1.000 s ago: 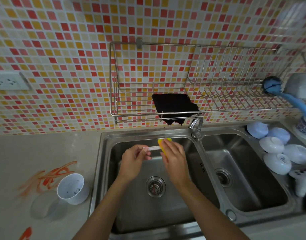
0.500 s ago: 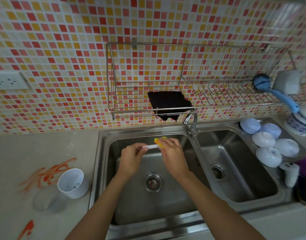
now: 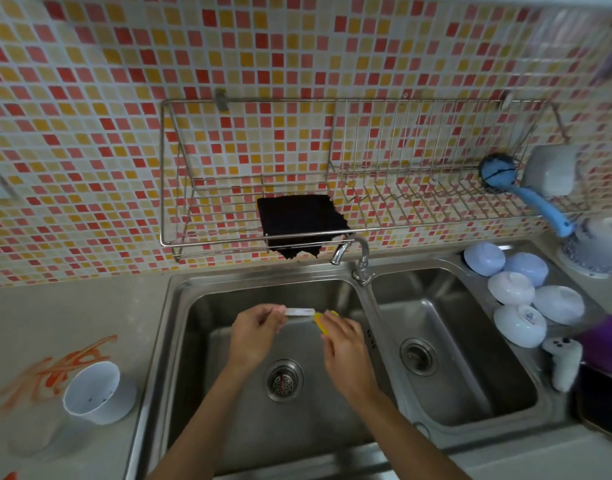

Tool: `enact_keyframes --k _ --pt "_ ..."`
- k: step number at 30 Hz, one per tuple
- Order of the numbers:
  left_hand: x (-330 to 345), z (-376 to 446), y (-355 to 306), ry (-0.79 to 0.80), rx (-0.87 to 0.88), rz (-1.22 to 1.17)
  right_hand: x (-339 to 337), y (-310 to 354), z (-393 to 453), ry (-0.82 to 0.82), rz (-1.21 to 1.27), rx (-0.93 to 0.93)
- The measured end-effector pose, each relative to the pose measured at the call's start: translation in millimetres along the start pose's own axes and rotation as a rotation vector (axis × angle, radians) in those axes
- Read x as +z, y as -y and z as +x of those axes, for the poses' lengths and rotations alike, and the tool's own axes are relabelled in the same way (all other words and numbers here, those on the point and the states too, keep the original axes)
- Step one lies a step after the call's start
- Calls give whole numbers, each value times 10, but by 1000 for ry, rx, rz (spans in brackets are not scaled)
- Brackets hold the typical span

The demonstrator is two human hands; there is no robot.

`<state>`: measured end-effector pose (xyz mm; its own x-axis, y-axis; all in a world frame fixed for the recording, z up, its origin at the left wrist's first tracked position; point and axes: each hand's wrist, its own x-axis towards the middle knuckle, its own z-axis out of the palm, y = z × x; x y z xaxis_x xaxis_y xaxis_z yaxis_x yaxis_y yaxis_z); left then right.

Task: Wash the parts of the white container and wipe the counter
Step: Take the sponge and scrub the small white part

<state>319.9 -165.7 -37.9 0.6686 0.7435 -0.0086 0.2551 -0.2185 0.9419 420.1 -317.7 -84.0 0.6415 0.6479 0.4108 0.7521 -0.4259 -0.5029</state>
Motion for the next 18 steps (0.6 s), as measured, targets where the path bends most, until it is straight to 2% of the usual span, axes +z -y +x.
enact_keyframes --k 3,8,11,15,18 --pt "189 128 -55 36 -60 -44 -137 -409 70 71 20 234" --pt "540 360 -174 78 -58 12 -291 -1019 571 150 91 386" --pt "726 457 -247 58 -47 -8 -336 -1253 885 211 194 538" --pt "888 534 -219 41 -63 28 -182 -1468 1050 329 211 525" --pt "993 599 -190 19 -84 76 -87 -1474 1019 350 220 471"
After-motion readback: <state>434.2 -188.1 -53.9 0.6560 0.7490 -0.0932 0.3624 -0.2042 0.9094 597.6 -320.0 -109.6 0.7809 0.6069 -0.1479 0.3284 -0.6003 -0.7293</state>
